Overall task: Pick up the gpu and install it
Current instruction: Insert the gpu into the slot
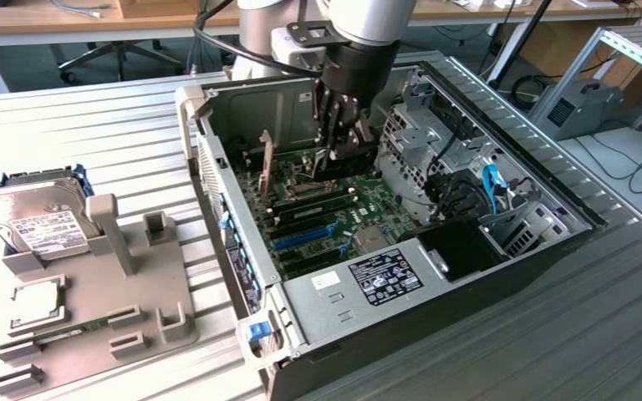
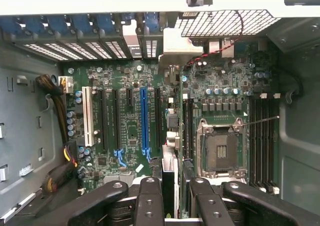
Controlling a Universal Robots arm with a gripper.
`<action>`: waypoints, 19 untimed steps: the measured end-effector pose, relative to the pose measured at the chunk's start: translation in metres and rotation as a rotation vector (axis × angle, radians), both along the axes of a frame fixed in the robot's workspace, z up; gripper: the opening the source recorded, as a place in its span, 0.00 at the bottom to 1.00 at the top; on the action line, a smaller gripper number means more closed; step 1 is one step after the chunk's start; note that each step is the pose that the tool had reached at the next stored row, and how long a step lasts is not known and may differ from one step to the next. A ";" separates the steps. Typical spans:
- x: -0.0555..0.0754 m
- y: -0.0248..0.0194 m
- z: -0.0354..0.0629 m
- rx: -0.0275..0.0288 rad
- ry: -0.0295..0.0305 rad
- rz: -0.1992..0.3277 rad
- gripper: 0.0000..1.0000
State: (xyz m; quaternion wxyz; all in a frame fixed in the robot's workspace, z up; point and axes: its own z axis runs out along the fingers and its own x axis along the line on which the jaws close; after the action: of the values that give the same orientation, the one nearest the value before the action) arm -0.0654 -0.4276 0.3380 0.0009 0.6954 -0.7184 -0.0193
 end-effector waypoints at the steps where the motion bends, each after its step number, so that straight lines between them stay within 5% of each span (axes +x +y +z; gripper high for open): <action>1: 0.000 0.0000 -0.0004 0.0000 0.0000 0.000 0.26; 19: 0.000 0.0000 -0.0073 0.0001 0.0000 0.001 0.26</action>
State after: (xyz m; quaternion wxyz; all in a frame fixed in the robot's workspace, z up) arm -0.0654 -0.4276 0.3307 0.0008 0.6956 -0.7182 -0.0193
